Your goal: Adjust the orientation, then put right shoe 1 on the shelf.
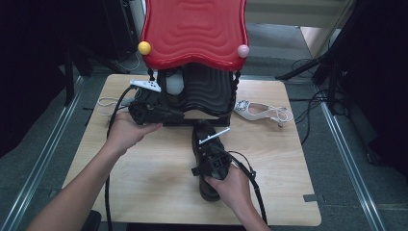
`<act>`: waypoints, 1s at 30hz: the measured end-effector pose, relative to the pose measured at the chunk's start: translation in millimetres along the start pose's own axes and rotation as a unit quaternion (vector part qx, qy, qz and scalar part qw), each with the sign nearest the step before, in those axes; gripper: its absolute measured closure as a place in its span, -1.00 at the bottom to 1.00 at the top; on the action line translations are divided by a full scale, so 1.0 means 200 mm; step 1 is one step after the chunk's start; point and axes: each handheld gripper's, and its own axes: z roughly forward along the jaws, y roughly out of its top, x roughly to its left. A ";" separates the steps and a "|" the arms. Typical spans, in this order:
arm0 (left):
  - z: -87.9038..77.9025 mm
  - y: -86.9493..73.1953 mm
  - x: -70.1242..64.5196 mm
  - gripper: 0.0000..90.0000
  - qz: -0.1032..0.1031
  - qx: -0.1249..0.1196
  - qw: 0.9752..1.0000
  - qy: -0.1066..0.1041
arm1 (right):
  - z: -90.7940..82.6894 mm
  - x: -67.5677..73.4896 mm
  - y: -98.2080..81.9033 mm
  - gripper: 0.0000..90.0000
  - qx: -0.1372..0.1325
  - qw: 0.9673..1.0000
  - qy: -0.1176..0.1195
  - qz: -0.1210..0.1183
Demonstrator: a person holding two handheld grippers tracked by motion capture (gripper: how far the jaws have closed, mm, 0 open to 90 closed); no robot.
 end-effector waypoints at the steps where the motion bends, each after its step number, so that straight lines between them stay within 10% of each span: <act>1: 0.00 0.01 0.00 0.87 0.000 -0.003 1.000 0.002 | 0.02 0.00 0.00 0.38 0.009 1.000 -0.002 0.002; 9: -0.05 0.10 0.02 0.95 0.003 -0.012 1.000 0.004 | 0.08 0.03 -0.01 0.42 0.010 0.999 -0.046 0.010; 30: -0.16 0.44 0.00 1.00 0.044 -0.029 0.998 0.037 | 0.02 -0.02 -0.02 0.86 0.012 0.999 -0.034 0.019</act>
